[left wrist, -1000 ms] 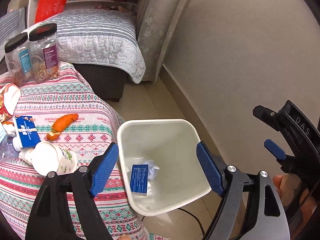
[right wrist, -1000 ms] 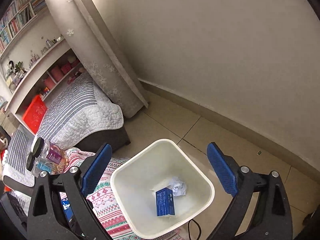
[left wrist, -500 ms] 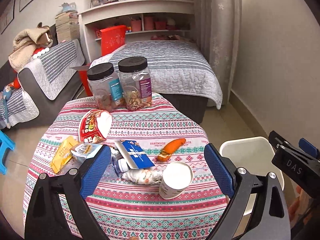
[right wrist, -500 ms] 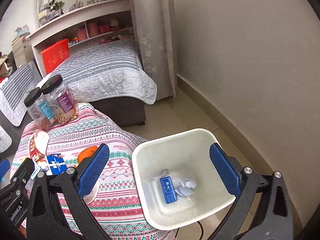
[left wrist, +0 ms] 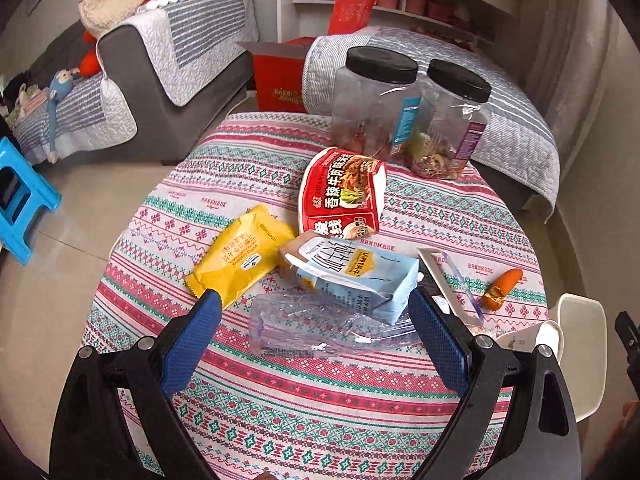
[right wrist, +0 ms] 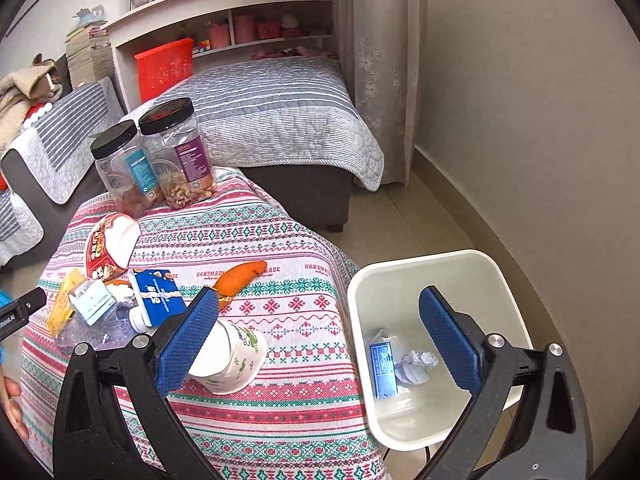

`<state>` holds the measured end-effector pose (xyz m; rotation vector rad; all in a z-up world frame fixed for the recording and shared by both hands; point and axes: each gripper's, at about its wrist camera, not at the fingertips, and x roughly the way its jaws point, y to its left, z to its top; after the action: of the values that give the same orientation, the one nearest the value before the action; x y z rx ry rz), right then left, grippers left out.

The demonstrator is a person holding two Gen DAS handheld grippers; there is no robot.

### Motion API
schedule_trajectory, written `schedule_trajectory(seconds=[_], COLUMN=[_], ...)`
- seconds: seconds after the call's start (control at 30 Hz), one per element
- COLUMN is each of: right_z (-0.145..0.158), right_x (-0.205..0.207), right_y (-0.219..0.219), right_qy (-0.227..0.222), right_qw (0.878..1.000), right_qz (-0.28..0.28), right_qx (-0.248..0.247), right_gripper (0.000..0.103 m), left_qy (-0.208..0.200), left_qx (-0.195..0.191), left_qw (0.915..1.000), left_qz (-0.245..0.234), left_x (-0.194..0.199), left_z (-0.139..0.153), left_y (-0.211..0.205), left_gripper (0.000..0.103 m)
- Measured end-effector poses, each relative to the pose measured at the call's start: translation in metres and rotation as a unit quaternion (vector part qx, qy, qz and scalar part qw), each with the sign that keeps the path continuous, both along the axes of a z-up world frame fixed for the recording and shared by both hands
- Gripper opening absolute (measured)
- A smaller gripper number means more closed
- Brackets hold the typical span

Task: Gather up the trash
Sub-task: 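Grasp the milk carton with the left tool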

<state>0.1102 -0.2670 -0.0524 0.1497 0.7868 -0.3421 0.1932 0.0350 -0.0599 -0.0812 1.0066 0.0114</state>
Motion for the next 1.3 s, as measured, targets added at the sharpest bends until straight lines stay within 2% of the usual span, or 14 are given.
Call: schedule_trajectory(seconds=[0.1,0.2,0.23,0.33,0.37,0.43,0.57,0.77,0.83,1.0,1.07,1.13,1.2,1.3], right_z=[-0.003,-0.006,-0.007,-0.010,-0.011,-0.012,-0.013,-0.016,-0.018,-0.026,-0.029,-0.031,-0.034,-0.040], right_x=[0.004,0.007,0.007,0.007,0.007,0.007,0.007,0.010,0.012,0.017,0.018,0.019,0.019,0.020], right_y=[0.007,0.008,0.007,0.004,0.003,0.000,-0.009,-0.017,-0.019,-0.016,-0.013,-0.008,-0.003,0.007], right_qy=[0.005,0.010,0.011,0.018,0.020,0.022,0.025,0.032,0.036,0.057,0.067,0.075,0.082,0.093], right_qw=[1.000,1.000,1.000,1.000,1.000,1.000,1.000,0.999,0.999,0.998,0.996,0.994,0.992,0.987], right_qz=[0.009,0.011,0.010,0.010,0.009,0.005,-0.003,-0.006,-0.004,0.021,0.043,0.067,0.088,0.119], right_qx=[0.000,0.000,0.001,-0.001,-0.003,-0.005,0.003,0.016,0.025,0.031,0.036,0.041,0.046,0.054], right_gripper=[0.096,0.096,0.096,0.096,0.096,0.096,0.096,0.096,0.096,0.096,0.096,0.096,0.096,0.096], left_qy=[0.055,0.101,0.103,0.068,0.059,0.058,0.080,0.120,0.152,0.219,0.218,0.205,0.181,0.146], left_qx=[-0.051,-0.122,-0.127,-0.064,-0.057,-0.077,-0.118,-0.096,-0.082,-0.096,-0.109,-0.115,-0.138,-0.155], left_qw=[0.9964,0.9836,0.9821,0.9939,0.9956,0.9948,0.9874,0.9761,0.9711,0.9558,0.9579,0.9636,0.9683,0.9736], left_qz=[0.039,0.087,0.094,0.058,0.044,0.033,0.068,0.153,0.165,0.171,0.152,0.127,0.103,0.084], left_x=[0.007,0.008,0.009,0.010,0.011,0.016,0.035,0.077,0.092,0.109,0.105,0.096,0.081,0.057], left_z=[-0.023,-0.048,-0.051,-0.038,-0.034,-0.032,-0.042,-0.047,-0.054,-0.083,-0.087,-0.085,-0.078,-0.062], left_y=[0.031,0.053,0.054,0.032,0.023,0.012,-0.003,-0.011,-0.015,-0.017,-0.016,-0.015,-0.010,0.000], left_gripper=[0.091,0.091,0.091,0.091,0.091,0.091,0.091,0.091,0.092,0.092,0.089,0.069,0.058,0.058])
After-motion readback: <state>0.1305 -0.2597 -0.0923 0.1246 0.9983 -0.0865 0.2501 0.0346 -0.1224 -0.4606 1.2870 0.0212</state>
